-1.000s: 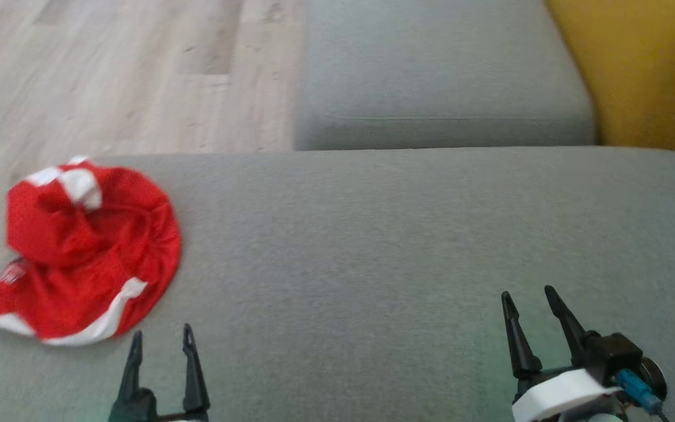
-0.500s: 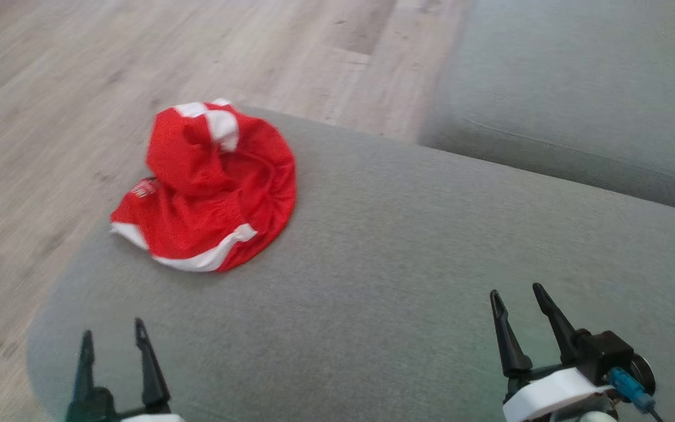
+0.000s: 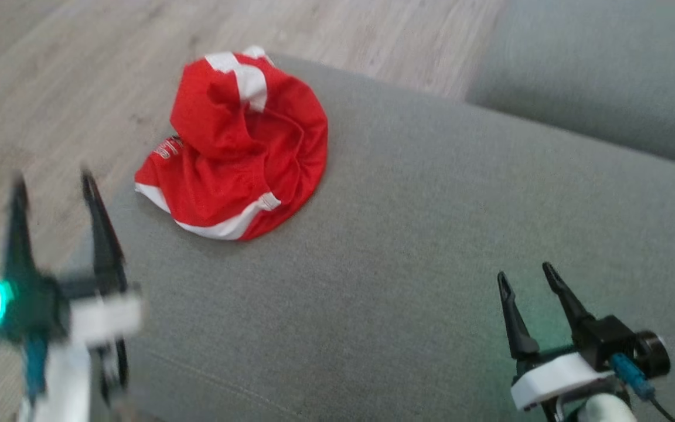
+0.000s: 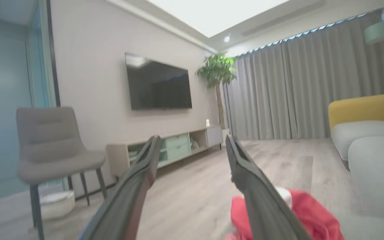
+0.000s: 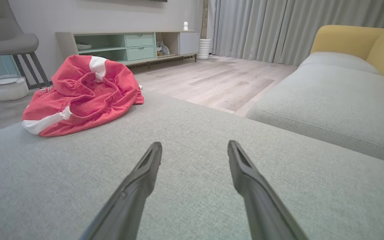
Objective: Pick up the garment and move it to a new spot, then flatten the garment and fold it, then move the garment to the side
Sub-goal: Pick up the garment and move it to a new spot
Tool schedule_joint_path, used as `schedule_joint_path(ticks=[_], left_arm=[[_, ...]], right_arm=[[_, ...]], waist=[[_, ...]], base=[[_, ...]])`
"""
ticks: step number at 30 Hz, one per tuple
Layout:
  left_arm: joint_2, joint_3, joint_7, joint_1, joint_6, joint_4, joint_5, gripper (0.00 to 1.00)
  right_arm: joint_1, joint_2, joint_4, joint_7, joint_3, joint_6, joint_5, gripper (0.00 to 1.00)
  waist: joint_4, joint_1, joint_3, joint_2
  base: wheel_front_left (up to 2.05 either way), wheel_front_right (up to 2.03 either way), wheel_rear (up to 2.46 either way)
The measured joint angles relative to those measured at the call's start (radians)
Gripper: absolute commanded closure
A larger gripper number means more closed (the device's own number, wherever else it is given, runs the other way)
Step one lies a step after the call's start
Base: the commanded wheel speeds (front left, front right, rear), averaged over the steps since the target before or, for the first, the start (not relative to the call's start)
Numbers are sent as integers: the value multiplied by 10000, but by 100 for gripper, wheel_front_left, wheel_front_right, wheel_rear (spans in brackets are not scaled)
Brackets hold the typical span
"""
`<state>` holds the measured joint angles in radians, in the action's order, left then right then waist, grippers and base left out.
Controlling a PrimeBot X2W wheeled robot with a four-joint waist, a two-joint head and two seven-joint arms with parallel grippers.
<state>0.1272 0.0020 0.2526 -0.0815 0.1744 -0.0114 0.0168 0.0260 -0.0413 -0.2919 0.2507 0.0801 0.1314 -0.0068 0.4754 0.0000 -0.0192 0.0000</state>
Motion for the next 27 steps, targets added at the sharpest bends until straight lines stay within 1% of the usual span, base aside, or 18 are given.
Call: schedule_joint_path(ticks=[2, 4, 5, 7, 10, 12, 13, 14, 16, 18, 19, 20, 23, 24, 25, 26, 27], left_arm=[[307, -4, 48, -1397, -186, 443, -25, 0], [510, -17, 50, -2828, -439, 1225, -46, 0], [568, -44, 54, -3463, -616, 1707, -21, 0], [708, -201, -151, -4614, -1104, 2972, 100, 0], [802, -408, -1361, -6162, -1755, 4851, 387, 0], [899, -614, -2238, -7163, -2038, 5927, 378, 0], [963, -685, -2495, -7623, -2134, 6364, 337, 0], [963, -685, -2495, -7623, -2134, 6364, 337, 0], [1053, -679, -2849, -8469, -2224, 7158, 357, 0], [1108, -723, -3131, -9132, -2383, 7873, 359, 0], [1120, -899, -3262, -9367, -2529, 8217, 347, 0], [1116, -1055, -3400, -9521, -2683, 8544, 353, 0], [1080, -1402, -3528, -9658, -2874, 9386, 349, 0], [1087, -1553, -3693, -9656, -2903, 9938, 359, 0], [1133, -1647, -3712, -9657, -2895, 10146, 318, 0], [1187, -1693, -3638, -9658, -2834, 10295, 203, 0], [1241, -1714, -3499, -9666, -2673, 10441, 98, 0]], right_arm=[[-205, -2, 96, 0, -58, 0, -395, 0], [-533, -8, 217, 0, -86, 0, -777, 0], [-696, -13, 311, 0, -88, 0, -922, 0], [-1002, -117, 535, 2, -96, 0, -1108, 0], [-1378, -546, 834, 2, -182, 0, -1271, 0], [-1592, -825, 1051, 2, -324, 0, -1283, 0], [-1679, -945, 1177, 2, -384, 0, -1283, 0], [-1679, -945, 1177, 2, -384, 0, -1283, 0], [-1868, -1152, 1373, 4, -474, 0, -1283, 0], [-2003, -1285, 1507, 4, -650, 0, -1283, 0], [-2023, -1346, 1599, 4, -754, 0, -1283, 0], [-2020, -1392, 1676, 4, -844, 0, -1283, 0], [-2019, -1511, 1956, 6, -1093, 0, -1283, 0], [-2022, -1570, 2205, 50, -1141, 0, -1281, 0], [-2035, -1592, 2324, 63, -1143, 0, -1281, 0], [-2063, -1597, 2412, 84, -1145, 0, -1281, 0], [-2107, -1599, 2491, 105, -1147, 0, -1281, 0]], waist=[[-60, 0, -401, 0], [-145, 2, -811, 0], [-193, 3, -1012, 0], [-298, 2, -1426, 0], [-455, 3, -2069, 0], [-550, 4, -2510, 0], [-591, 4, -2728, 0], [-591, 4, -2728, 0], [-674, 3, -3163, 0], [-759, 3, -3558, -1], [-801, 3, -3751, 0], [-838, 3, -3924, -1], [-930, 3, -4429, -1], [-972, 2, -4722, -1], [-991, 0, -4857, -1], [-1011, 0, -4977, 0], [-1035, 0, -5085, -1]], base=[[0, 0, 0], [0, 0, 0], [0, 0, 0], [0, 0, 0], [0, 0, 0], [0, 0, 0], [0, 0, 0], [0, 0, 0], [0, 0, 0], [0, 0, 0], [0, 0, 0], [0, 0, 0], [0, 0, 0], [0, 0, 0], [0, 0, 0], [0, 0, 0], [0, 0, 0]])
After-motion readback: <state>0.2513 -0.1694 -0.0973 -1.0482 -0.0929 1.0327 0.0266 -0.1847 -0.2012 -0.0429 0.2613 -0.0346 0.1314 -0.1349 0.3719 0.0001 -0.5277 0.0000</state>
